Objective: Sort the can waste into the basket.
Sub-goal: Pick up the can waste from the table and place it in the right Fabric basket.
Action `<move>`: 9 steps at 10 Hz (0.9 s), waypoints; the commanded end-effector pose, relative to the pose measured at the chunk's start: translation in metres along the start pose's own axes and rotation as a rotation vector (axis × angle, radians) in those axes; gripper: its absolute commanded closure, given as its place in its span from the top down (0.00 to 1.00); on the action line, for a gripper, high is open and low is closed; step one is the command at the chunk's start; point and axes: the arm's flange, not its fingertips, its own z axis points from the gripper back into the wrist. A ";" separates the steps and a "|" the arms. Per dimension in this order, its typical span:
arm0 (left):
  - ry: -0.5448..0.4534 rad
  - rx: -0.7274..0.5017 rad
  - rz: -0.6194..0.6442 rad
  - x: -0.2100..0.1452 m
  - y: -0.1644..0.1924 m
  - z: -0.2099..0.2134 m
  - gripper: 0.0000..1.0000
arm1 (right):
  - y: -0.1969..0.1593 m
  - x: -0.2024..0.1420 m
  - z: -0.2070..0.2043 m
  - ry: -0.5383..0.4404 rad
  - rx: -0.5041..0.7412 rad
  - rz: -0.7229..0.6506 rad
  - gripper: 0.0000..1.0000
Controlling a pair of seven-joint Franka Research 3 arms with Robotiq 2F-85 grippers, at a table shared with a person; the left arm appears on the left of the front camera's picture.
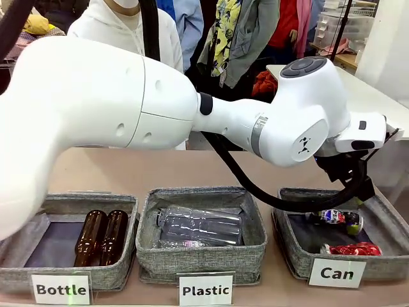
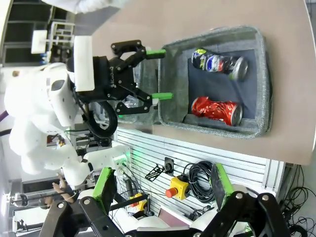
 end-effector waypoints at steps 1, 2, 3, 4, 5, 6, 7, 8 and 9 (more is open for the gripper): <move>-0.013 0.019 0.045 -0.013 -0.002 0.020 1.00 | 0.002 0.004 0.002 -0.001 -0.003 0.003 1.00; -0.006 0.024 0.066 -0.023 0.001 0.037 1.00 | 0.002 0.004 0.002 -0.001 -0.003 0.003 1.00; -0.004 0.034 0.093 -0.038 0.005 0.058 1.00 | 0.000 0.000 0.000 0.000 0.000 0.000 1.00; 0.003 0.040 0.115 -0.057 0.012 0.083 1.00 | 0.005 0.010 -0.007 0.015 -0.015 0.000 1.00; 0.018 0.056 0.148 -0.075 0.019 0.105 1.00 | 0.015 0.020 -0.013 0.037 -0.012 0.024 1.00; 0.019 0.049 0.208 -0.096 0.031 0.131 1.00 | 0.029 0.033 -0.023 0.074 -0.023 0.051 1.00; 0.023 0.042 0.297 -0.118 0.044 0.156 1.00 | 0.039 0.041 -0.030 0.098 -0.022 0.069 1.00; 0.010 0.030 0.403 -0.146 0.061 0.185 1.00 | 0.056 0.053 -0.043 0.142 -0.027 0.104 1.00; -0.007 0.016 0.524 -0.173 0.077 0.208 1.00 | 0.072 0.062 -0.058 0.181 -0.043 0.131 1.00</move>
